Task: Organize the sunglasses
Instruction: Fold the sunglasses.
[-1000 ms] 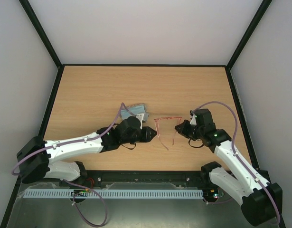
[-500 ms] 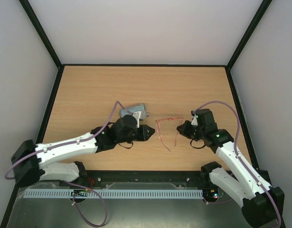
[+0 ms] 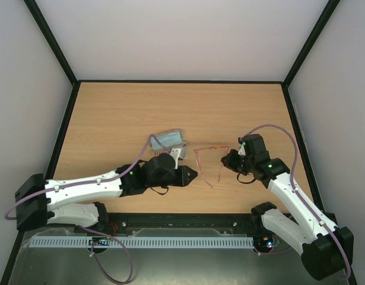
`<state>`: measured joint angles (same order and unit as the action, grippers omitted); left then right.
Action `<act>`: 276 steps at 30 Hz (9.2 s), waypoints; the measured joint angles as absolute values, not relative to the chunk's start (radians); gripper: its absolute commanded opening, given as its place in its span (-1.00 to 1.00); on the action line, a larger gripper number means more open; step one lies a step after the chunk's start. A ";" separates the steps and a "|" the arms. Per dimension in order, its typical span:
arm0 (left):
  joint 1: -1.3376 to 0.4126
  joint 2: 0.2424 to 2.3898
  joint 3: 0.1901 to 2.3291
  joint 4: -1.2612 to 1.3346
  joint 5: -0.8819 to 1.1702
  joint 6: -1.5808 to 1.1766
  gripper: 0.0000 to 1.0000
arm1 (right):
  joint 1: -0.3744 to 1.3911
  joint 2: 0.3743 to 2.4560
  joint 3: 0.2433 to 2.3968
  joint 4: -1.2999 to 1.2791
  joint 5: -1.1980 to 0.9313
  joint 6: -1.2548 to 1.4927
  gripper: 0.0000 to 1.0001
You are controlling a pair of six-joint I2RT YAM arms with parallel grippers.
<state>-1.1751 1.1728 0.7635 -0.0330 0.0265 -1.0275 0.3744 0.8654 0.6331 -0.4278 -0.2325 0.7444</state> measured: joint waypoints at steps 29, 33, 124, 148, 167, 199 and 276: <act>-1.044 1.372 0.920 -0.028 0.053 -0.909 -0.63 | 0.511 0.811 0.662 -0.492 -0.177 0.728 -0.97; -1.027 1.354 0.921 -0.035 0.057 -0.894 -0.63 | 0.514 0.792 0.663 -0.508 -0.179 0.704 -0.97; -1.115 1.686 1.178 -0.054 0.022 -0.907 -0.95 | 0.527 0.891 0.730 -0.563 -0.179 0.671 -0.97; -1.122 1.692 1.238 -0.086 -0.099 -0.942 -0.86 | 0.528 0.909 0.720 -0.545 -0.179 0.665 -0.97; -1.165 1.406 1.228 -0.155 -0.124 -0.945 -0.21 | 0.531 1.009 0.718 -0.550 -0.189 0.625 -0.97; -0.463 0.780 0.720 -0.425 0.893 -0.774 0.98 | 0.793 1.160 1.015 -0.707 -0.244 0.328 -0.97; -0.524 0.537 0.414 -0.319 1.043 -1.119 -0.40 | 0.942 1.197 1.201 -0.696 0.139 0.359 -0.25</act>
<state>-0.5236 0.5369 0.4145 -0.3191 1.0431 -1.1194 0.9421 1.1973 1.2007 -0.6956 0.1387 0.3588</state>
